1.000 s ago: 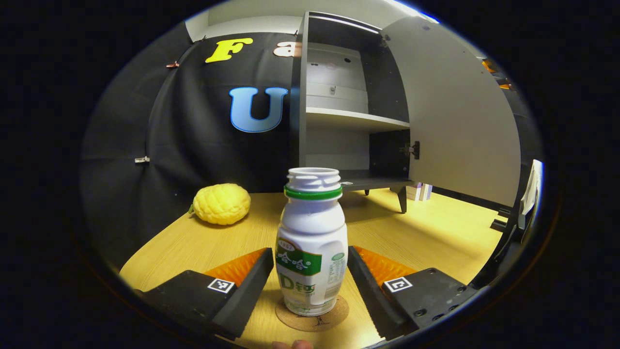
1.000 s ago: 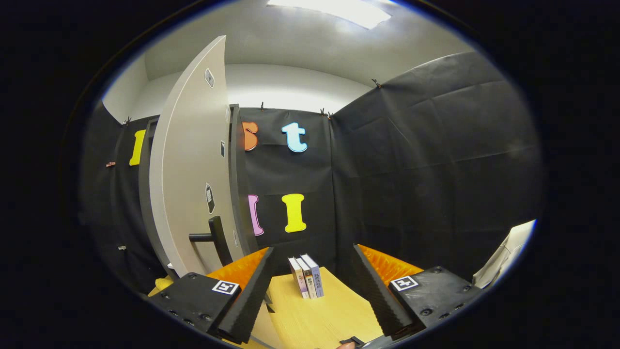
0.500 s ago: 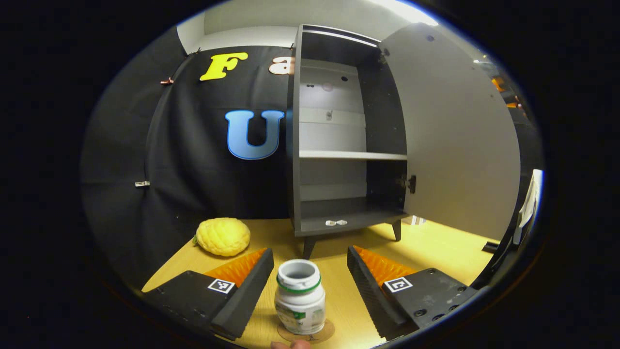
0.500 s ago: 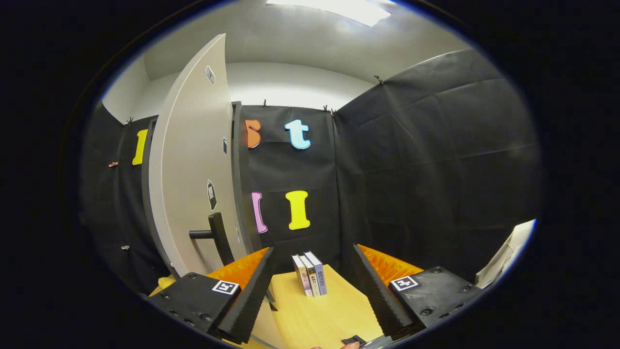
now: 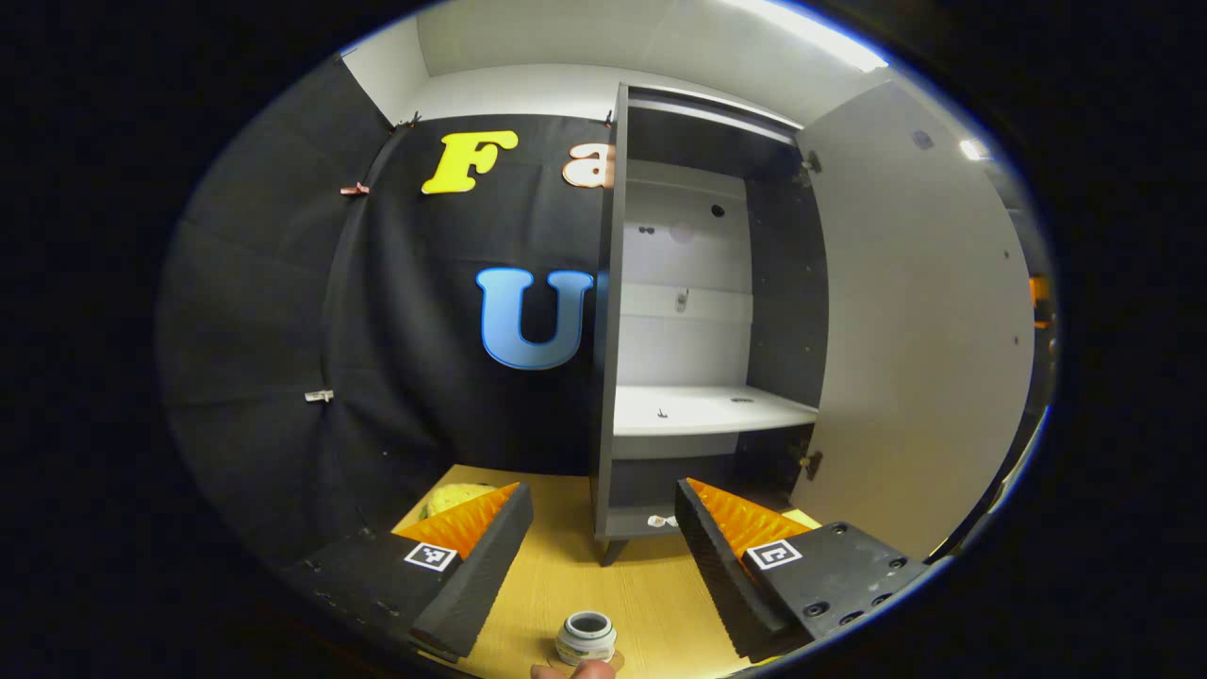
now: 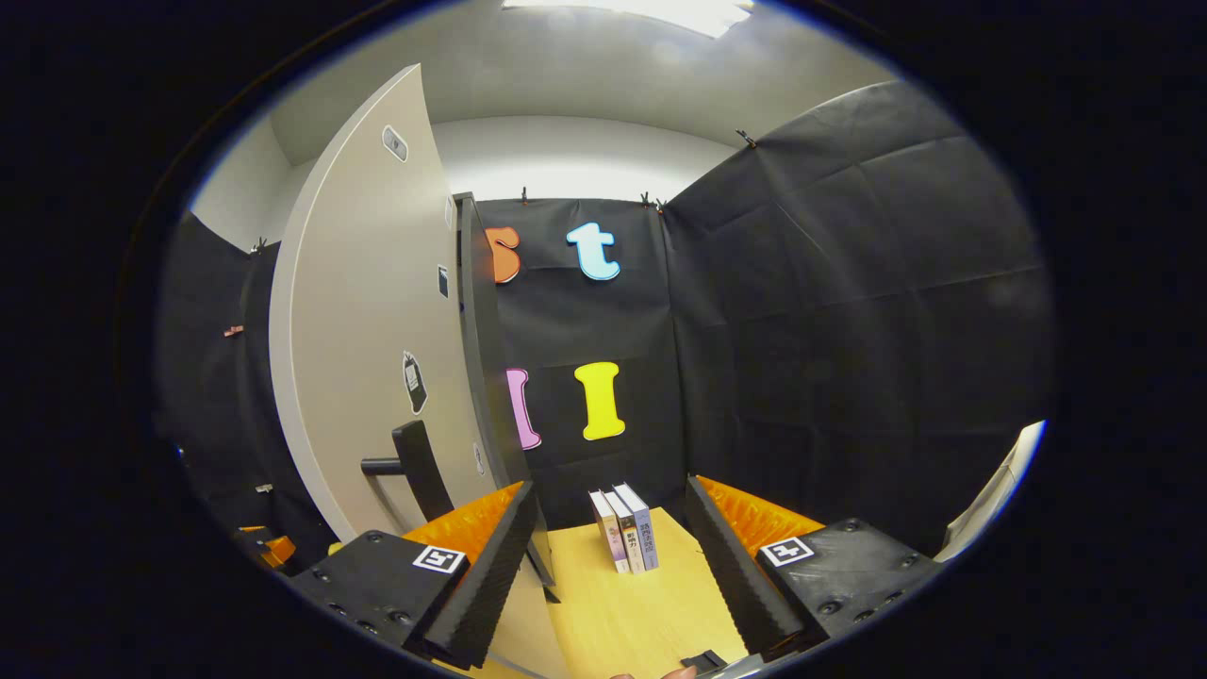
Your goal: Open the cabinet door with the right hand, grasp the bottle in the cabinet with the left hand and place it on the coaster, then close the cabinet door with the right hand.
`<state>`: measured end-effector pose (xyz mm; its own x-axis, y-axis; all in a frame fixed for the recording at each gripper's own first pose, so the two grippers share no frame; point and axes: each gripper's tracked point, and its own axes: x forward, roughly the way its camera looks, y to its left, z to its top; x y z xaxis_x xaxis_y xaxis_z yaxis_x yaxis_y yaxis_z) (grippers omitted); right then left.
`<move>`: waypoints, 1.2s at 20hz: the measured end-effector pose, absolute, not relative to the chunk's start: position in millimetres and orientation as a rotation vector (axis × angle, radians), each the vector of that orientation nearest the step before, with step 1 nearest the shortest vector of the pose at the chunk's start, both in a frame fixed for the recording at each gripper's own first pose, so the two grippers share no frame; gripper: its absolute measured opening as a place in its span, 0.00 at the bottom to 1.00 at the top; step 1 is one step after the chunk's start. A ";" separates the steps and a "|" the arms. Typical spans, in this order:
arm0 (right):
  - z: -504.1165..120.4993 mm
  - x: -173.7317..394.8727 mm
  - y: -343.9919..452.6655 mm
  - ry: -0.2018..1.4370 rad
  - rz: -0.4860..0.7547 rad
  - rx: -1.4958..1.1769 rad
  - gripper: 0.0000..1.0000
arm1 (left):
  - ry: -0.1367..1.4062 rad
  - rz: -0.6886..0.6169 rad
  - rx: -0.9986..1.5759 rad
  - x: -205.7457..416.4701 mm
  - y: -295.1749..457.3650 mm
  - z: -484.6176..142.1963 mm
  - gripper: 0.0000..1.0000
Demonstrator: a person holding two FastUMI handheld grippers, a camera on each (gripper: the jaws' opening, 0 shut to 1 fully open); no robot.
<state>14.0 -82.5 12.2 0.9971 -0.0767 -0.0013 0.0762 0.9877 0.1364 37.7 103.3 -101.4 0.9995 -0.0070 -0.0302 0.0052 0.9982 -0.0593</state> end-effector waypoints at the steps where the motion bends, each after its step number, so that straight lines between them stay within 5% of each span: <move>1: 12.4 15.5 -80.3 0.003 -0.068 0.149 0.98 | 0.033 0.002 -0.080 36.9 101.6 -89.3 0.96; 9: 17.2 9.6 -67.2 -0.011 -0.094 0.133 0.97 | 0.010 -0.016 -0.065 18.2 87.0 -40.4 0.95; 24: 5.2 0.3 75.7 0.024 0.094 0.153 0.97 | 0.002 -0.023 -0.055 7.0 84.1 -31.8 0.95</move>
